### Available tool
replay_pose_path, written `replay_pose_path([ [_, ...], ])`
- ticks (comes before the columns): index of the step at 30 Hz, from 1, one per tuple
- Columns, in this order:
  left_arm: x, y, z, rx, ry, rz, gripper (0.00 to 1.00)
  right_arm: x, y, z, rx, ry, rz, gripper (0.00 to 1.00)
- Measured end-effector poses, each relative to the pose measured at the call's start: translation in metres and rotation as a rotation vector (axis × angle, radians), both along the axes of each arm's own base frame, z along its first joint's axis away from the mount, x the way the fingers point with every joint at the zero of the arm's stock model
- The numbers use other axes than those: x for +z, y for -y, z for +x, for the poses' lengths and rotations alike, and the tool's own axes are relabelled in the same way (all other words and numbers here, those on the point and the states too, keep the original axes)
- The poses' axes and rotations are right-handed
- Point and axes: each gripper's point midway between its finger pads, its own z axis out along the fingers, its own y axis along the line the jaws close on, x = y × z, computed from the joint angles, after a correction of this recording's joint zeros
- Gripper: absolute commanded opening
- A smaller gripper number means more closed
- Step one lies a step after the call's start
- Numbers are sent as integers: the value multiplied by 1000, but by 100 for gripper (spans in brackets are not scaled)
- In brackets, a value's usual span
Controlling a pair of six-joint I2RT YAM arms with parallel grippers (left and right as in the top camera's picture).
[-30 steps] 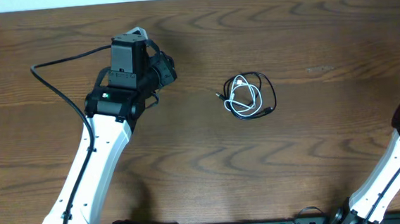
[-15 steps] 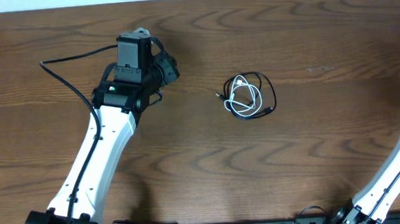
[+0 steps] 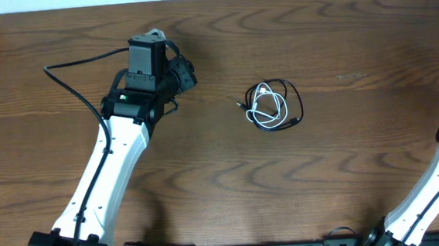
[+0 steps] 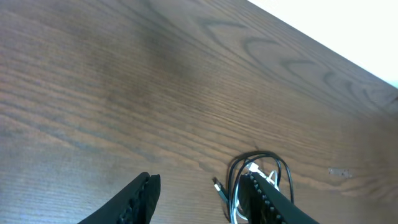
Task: Untangle cables
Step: 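Move the right gripper over the coil and grasp the white cable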
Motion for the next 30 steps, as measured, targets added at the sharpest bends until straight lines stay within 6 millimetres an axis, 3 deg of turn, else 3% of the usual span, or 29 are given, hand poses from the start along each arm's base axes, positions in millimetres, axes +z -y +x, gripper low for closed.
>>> replay_pose_path([
  [5,0,0,0,-39,17,37,46,83,-68,-8,165,16,-16,99],
  [7,0,0,0,-59,24,56,46,102,-102,-5,272,32,2,99],
  [9,-1,0,-1,-77,24,74,46,106,-134,0,390,40,48,99],
  [14,-7,-2,-7,-102,-2,103,46,86,-244,2,778,0,260,94],
  [19,-16,-4,-17,-116,-51,123,46,64,-329,-12,1039,-99,367,87],
  [22,-17,-6,-18,-115,-61,127,46,50,-372,-28,1195,-181,394,87],
  [26,-18,-17,-16,-88,-66,126,46,36,-412,-56,1414,-278,384,85],
  [30,-19,-30,-14,-58,-74,119,46,20,-446,-76,1624,-336,353,69],
])
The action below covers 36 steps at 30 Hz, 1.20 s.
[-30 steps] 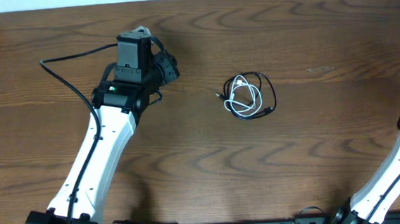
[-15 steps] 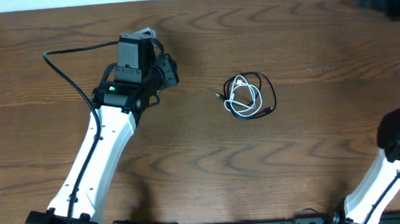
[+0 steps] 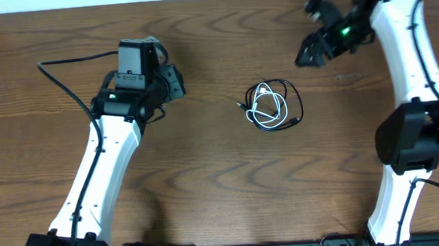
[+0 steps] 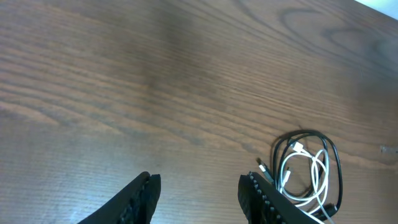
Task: Untangle cables
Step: 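Move the right gripper over the coil and grasp the white cable, then pull the white cable rightward out of the coil with the right gripper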
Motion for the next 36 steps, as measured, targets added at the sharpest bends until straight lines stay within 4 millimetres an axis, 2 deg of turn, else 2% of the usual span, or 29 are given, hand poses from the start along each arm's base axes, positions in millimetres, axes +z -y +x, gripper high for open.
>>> replay_pose_path([
  [1,-1,-3,0,5,-5,-4,46,-9,-10,-9,69,-13,-1,68],
  [7,-6,-8,-7,12,-45,-15,47,-44,-43,-48,263,-92,17,66],
  [9,-6,-7,-8,10,-50,-17,47,-55,-59,-66,345,-123,42,63],
  [15,-6,-6,-8,5,-52,-22,47,-82,-91,-96,490,-141,82,53],
  [17,-6,-6,-8,4,-53,-24,47,-92,-99,-103,520,-138,88,43],
  [21,-7,-5,-9,2,-54,-26,47,-110,-110,-106,537,-111,92,3],
  [24,-7,-6,-9,2,-55,-26,47,-114,-113,-105,505,-120,90,1],
  [26,-7,-5,-9,2,-55,-26,47,-110,-115,-101,454,-140,86,1],
  [28,-7,-5,-9,2,-55,-26,49,-99,-117,-98,411,-162,87,1],
  [31,-6,-5,-9,2,-54,-33,52,-65,-125,-83,369,-138,110,1],
  [36,-5,2,-9,-22,-55,-65,53,9,-140,-47,304,15,160,1],
])
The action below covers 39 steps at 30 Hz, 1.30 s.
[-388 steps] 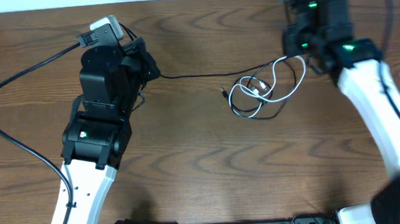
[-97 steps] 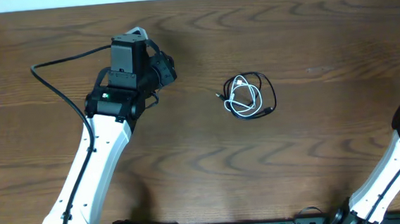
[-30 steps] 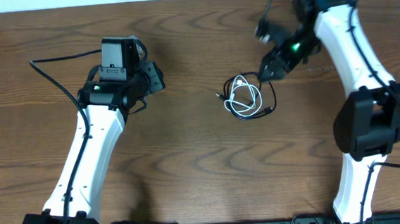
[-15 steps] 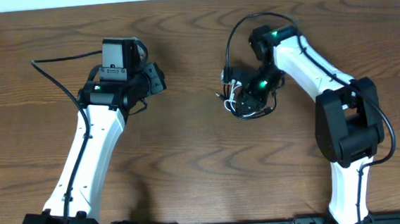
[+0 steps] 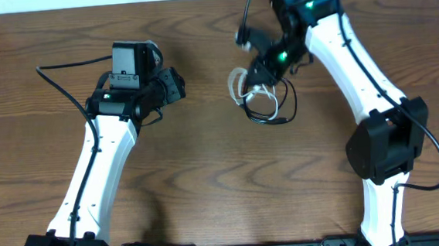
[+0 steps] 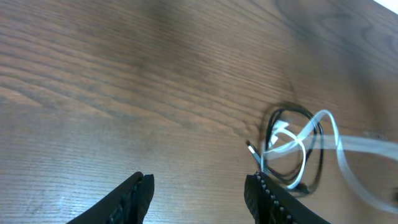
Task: Untangle cables
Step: 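Pull the white cable rightward out of the coil with the right gripper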
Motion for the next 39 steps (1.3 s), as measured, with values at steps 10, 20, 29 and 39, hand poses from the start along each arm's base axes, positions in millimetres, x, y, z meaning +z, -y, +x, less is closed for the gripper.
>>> replay_pose_path([
  [10,3,12,-2,-41,1,-50,52,122,-4,41,-253,185,125,1],
  [20,7,35,-3,-102,26,-59,52,246,44,58,-462,494,256,1],
  [29,7,60,-4,-164,47,-64,52,329,186,66,-938,694,297,1],
  [39,-37,91,4,-207,-30,-62,52,314,293,45,-1270,667,112,1],
])
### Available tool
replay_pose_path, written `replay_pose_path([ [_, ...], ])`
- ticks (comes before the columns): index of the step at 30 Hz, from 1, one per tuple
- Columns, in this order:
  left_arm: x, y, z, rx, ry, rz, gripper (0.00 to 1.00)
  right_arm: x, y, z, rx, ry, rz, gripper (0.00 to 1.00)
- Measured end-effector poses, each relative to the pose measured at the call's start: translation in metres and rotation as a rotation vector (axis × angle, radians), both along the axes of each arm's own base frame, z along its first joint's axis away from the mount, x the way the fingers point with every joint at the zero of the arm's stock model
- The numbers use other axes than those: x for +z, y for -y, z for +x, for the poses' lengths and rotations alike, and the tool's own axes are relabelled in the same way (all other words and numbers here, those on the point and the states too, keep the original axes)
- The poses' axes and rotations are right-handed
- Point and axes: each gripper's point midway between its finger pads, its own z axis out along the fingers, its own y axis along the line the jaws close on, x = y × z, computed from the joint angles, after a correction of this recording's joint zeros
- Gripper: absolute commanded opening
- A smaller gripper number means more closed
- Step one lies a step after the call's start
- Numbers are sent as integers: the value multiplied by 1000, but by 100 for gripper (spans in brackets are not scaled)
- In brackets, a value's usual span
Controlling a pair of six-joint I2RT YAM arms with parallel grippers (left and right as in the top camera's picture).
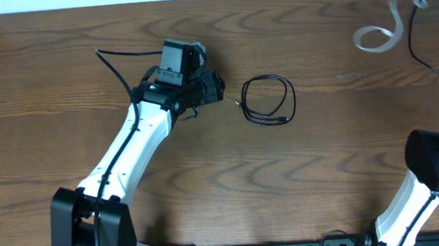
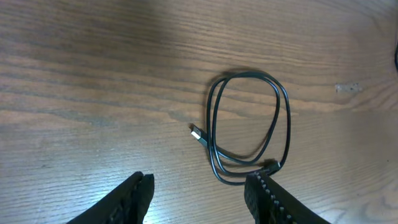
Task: Untangle cables
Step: 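Pull the white cable rightward out of the coil with the right gripper, then lay the white cable at the right table edge and open the right gripper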
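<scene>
A black cable [image 1: 268, 100] lies alone on the wooden table [image 1: 208, 186] in a loose double loop, its plug end pointing left. The left wrist view shows the same black cable [image 2: 249, 127] just ahead of my fingers. My left gripper [image 1: 215, 87] is open a little to the left of the loop, and in its own view the left gripper [image 2: 199, 183] holds nothing. A white cable [image 1: 387, 24] shows as a blurred curl at the far right corner, off the table surface. The right gripper is out of view.
The right arm's lower link [image 1: 432, 166] rises at the right front edge. A thin dark wire [image 1: 432, 61] runs down the right side. The table's far edge meets a white wall.
The white cable has left the bundle and is now a blurred curl at the far right corner. The black cable lies alone. My left gripper has moved right, closer to it. The right gripper is gone from view.
Both cables lay coiled together at mid-table, my left gripper open to their left. The right arm then appeared at the far right. Then its gripper was at the bundle with the white cable lifted. Now the white cable is away and the black one remains.
</scene>
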Motion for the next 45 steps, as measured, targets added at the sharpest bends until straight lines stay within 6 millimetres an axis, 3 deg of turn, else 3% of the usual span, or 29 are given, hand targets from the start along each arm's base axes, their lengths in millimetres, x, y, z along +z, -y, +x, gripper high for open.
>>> replay_pose_path([
  [9,-2,1,0,2,-4,-1,52,-62,133,-16,-425,-241,-67,1],
  [14,-1,1,0,2,-3,-1,52,-77,198,-18,-548,-263,-109,1],
  [17,-1,1,1,2,-3,-1,53,-77,224,-17,-549,-236,-138,1],
  [24,-1,1,1,2,1,-2,52,-52,258,-19,-523,-113,-183,1],
  [29,-1,1,1,2,1,-3,53,-57,271,-28,-536,-124,-172,1],
  [32,-1,1,1,2,1,-3,53,-82,276,-31,-533,-197,-138,1],
  [39,-1,1,1,2,1,-3,52,-196,294,-30,-545,-464,-51,3],
  [41,-1,1,1,2,1,-3,52,-222,300,-29,-554,-504,-45,8],
  [42,-1,1,1,1,1,-3,53,-235,303,-27,-557,-519,-44,20],
  [43,-1,1,1,2,2,-3,53,-244,304,-27,-556,-531,-42,48],
  [44,-1,1,1,2,1,-2,53,-253,305,-26,-555,-541,-42,66],
  [45,-1,1,1,2,1,-3,52,-263,307,-25,-558,-549,-38,71],
])
